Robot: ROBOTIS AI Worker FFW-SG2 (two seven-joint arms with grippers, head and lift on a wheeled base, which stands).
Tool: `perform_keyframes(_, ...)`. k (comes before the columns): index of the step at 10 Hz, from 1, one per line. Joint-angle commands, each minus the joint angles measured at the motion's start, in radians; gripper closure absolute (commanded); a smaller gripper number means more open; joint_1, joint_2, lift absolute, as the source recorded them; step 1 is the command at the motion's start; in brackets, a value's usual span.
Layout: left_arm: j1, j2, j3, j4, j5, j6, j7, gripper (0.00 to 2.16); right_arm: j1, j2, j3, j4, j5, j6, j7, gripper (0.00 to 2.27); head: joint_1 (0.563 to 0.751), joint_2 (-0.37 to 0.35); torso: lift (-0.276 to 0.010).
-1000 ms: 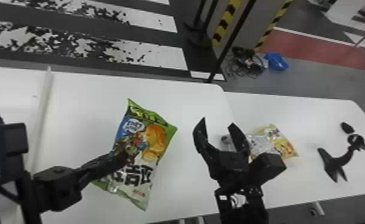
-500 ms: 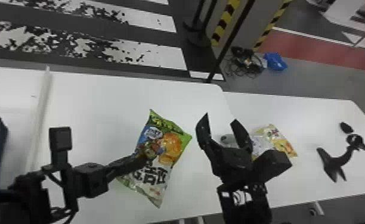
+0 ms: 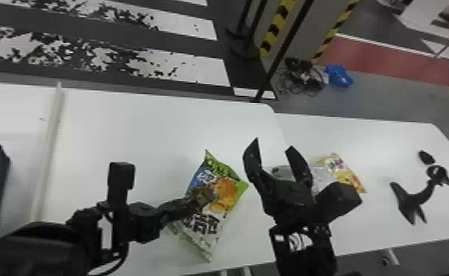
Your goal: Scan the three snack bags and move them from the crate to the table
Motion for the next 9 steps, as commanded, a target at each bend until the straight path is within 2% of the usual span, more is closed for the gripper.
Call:
perform_keyframes(1,-0.041,-0.003,-0.051,0.071,-0.030,-0.074,0.059,0.35,0.000,-0.001,0.001,-0.001,0.001,0.000,0.000,0.08,0.695,-0.350,-0.062)
perform_keyframes(2,-0.059,-0.003,-0.078,0.086,-0.086,-0.120,0.105,0.00,0.001,-0.002,0.001,0.000,0.001,0.000,0.000,0.08,0.695,-0.350,-0.062)
perform_keyframes(3,-0.064,-0.003,-0.103,0.082,-0.171,-0.196,0.157,0.00,0.004,-0.005,0.001,0.000,-0.001,-0.003,0.002,0.08,0.695,-0.350,-0.062)
perform_keyframes(4,-0.062,-0.003,-0.118,0.043,-0.197,-0.199,0.187,0.03,0.007,-0.010,0.001,-0.001,-0.005,-0.003,0.002,0.08,0.695,-0.350,-0.062)
perform_keyframes(5,-0.038,-0.003,-0.120,-0.018,-0.226,-0.193,0.206,0.03,0.011,-0.011,0.001,-0.001,-0.005,-0.006,0.002,0.08,0.695,-0.350,-0.062)
perform_keyframes(6,0.004,-0.003,-0.129,-0.101,-0.300,-0.190,0.260,0.03,0.012,-0.013,0.003,-0.003,-0.004,-0.006,0.003,0.08,0.695,-0.350,-0.062)
perform_keyframes(7,0.047,-0.003,-0.123,-0.182,-0.333,-0.190,0.284,0.03,0.014,-0.016,0.003,-0.003,-0.005,-0.006,0.003,0.08,0.695,-0.350,-0.062)
perform_keyframes(8,0.094,-0.003,-0.100,-0.276,-0.344,-0.187,0.299,0.03,0.017,-0.019,0.003,-0.008,-0.004,-0.006,0.003,0.08,0.695,-0.350,-0.062)
perform_keyframes(9,0.151,-0.003,-0.043,-0.372,-0.341,-0.175,0.298,0.03,0.020,-0.021,0.004,-0.011,-0.001,-0.006,0.003,0.08,0.695,-0.350,-0.062)
